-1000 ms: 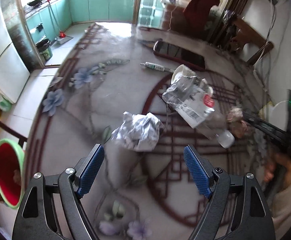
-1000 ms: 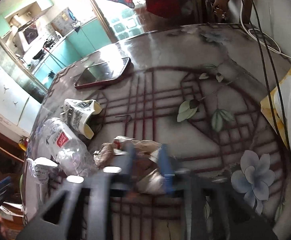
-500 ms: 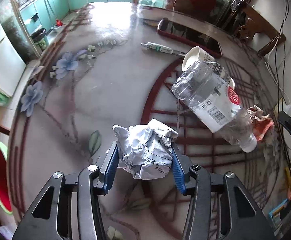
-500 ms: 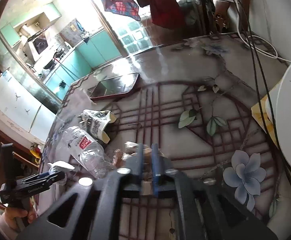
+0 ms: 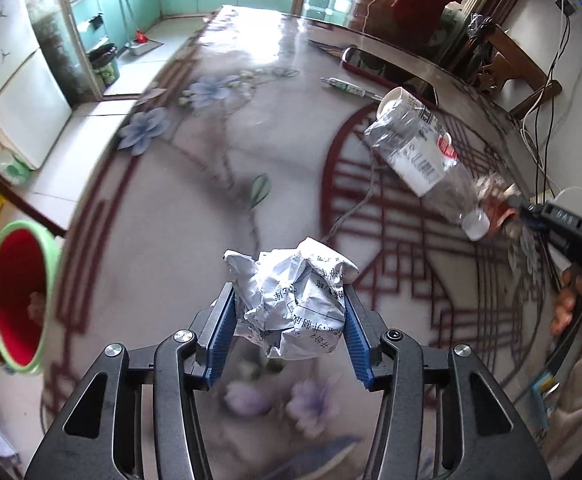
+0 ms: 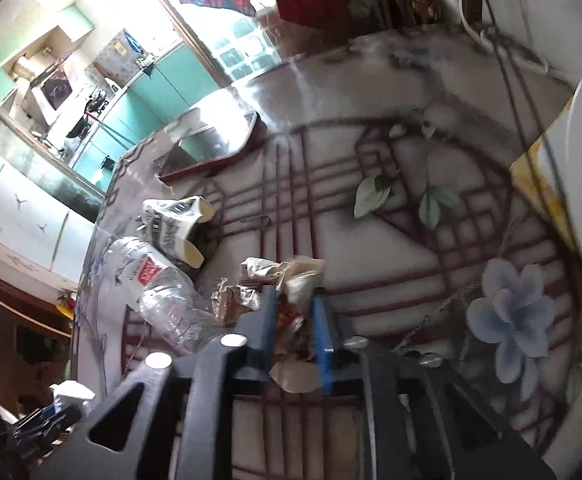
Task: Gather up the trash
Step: 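Carry the white paper with the left tool while the right tool carries the brown scrap to the bucket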
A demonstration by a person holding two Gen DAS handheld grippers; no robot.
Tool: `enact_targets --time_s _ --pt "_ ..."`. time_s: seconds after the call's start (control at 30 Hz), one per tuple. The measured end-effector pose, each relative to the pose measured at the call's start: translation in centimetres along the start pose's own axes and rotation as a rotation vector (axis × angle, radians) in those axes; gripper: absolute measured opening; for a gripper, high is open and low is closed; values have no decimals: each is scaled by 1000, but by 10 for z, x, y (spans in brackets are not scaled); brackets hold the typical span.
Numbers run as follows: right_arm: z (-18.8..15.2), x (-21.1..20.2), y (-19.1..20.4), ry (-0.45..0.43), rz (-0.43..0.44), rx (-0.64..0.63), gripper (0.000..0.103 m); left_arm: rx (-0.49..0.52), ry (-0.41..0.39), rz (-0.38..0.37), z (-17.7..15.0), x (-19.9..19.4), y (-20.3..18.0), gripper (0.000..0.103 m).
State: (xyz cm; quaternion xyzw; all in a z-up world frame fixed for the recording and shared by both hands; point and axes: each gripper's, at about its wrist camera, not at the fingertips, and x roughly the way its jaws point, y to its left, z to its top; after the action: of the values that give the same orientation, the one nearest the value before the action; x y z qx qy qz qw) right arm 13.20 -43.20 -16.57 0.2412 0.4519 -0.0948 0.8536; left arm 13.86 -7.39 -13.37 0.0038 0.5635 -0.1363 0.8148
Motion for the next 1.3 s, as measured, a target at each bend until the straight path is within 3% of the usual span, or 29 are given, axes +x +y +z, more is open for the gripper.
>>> enact_targets --time_s 0.27,0.53,0.87,1.1,1.3 --pt "-19 -90 59 -161 -97 -164 5 -59 -30 9 -23 -23 27 49" --pt "-50 -143 122 -219 -65 -270 5 -71 -84 -16 -37 -45 49 49" --pt "-89 -142 186 -186 -37 -356 5 -111 -81 9 -64 -54 102 49" --pt "-119 -125 255 -137 45 -443 5 -196 -90 63 -74 -60 162 50" --pt "-151 -99 336 -74 166 -542 5 -290 -100 130 -81 -64 226 50"
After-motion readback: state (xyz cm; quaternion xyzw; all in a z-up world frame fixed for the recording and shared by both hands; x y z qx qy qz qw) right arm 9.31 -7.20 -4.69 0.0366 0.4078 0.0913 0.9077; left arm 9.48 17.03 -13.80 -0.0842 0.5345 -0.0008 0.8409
